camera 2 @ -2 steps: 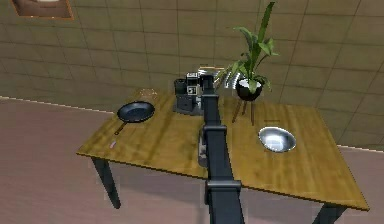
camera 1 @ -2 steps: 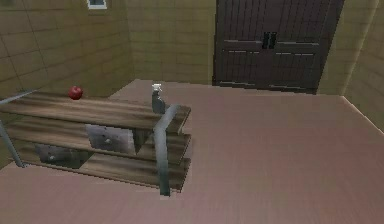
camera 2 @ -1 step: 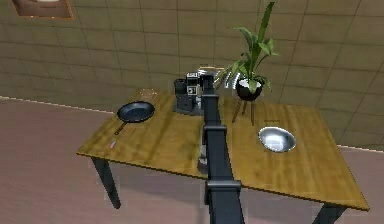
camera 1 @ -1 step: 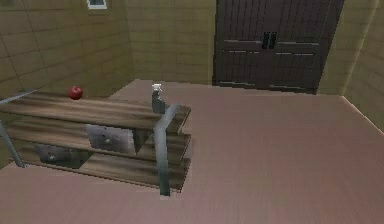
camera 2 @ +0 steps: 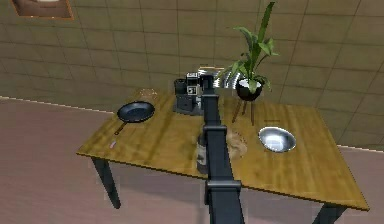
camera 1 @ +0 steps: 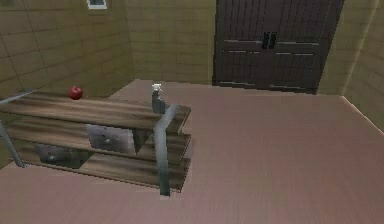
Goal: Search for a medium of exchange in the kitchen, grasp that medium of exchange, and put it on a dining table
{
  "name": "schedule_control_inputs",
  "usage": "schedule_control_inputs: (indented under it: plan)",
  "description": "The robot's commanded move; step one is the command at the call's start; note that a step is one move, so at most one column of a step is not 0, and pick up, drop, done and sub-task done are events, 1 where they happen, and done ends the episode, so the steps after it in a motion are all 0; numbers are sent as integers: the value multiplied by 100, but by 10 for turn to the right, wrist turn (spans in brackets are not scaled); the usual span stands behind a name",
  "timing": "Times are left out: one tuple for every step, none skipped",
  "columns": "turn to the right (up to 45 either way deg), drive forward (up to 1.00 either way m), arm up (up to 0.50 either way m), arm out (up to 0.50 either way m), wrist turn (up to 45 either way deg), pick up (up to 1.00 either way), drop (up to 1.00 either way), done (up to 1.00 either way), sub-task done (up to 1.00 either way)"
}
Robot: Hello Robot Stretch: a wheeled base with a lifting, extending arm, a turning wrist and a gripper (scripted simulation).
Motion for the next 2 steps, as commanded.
schedule_control_inputs:
  plan:
    - [0, 0, 10, 0, 0, 0, 0, 0, 0]
    - [0, 0, 0, -8, 0, 0, 0, 0, 0]
